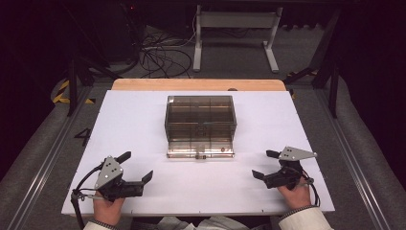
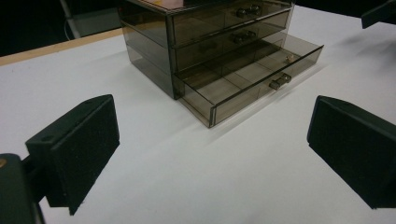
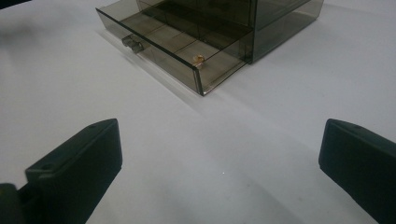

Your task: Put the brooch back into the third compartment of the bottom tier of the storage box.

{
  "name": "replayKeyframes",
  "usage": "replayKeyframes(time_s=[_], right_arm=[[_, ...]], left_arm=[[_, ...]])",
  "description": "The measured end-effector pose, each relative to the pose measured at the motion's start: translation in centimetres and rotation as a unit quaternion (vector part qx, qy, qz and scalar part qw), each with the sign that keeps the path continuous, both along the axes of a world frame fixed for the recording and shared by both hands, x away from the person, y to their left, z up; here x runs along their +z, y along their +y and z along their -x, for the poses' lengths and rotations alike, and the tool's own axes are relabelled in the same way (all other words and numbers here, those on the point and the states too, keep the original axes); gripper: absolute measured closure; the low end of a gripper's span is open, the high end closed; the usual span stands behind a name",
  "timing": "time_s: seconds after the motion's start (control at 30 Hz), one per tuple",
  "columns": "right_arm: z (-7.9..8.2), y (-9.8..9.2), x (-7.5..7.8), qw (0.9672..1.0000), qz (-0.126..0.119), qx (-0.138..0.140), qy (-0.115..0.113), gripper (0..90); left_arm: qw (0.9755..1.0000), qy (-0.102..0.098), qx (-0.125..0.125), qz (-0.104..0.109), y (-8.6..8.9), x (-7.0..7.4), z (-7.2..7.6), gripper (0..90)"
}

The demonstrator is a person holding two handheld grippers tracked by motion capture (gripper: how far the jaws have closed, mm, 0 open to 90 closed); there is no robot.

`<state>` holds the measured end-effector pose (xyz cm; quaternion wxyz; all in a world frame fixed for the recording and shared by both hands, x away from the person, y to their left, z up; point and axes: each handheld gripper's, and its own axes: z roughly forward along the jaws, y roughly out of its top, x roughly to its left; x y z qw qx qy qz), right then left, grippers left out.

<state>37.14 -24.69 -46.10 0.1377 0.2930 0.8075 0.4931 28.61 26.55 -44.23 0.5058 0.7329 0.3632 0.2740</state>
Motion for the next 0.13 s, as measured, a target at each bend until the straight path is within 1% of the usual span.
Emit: replayKeyframes(time_s=[0.07, 0.13], right_arm=[[0.00, 0.00, 0.01, 1.0000, 0.000, -0.001, -0.001, 0.2], [0.00, -0.01, 0.00, 1.0000, -0.001, -0.001, 0.000, 0.2]], left_arm=[[1.0000, 0.001, 0.000, 0.001, 0.00, -0.02, -0.03, 3.3], [1.0000, 0.000, 0.000, -0.002, 0.07, -0.02, -0.05, 3.2]])
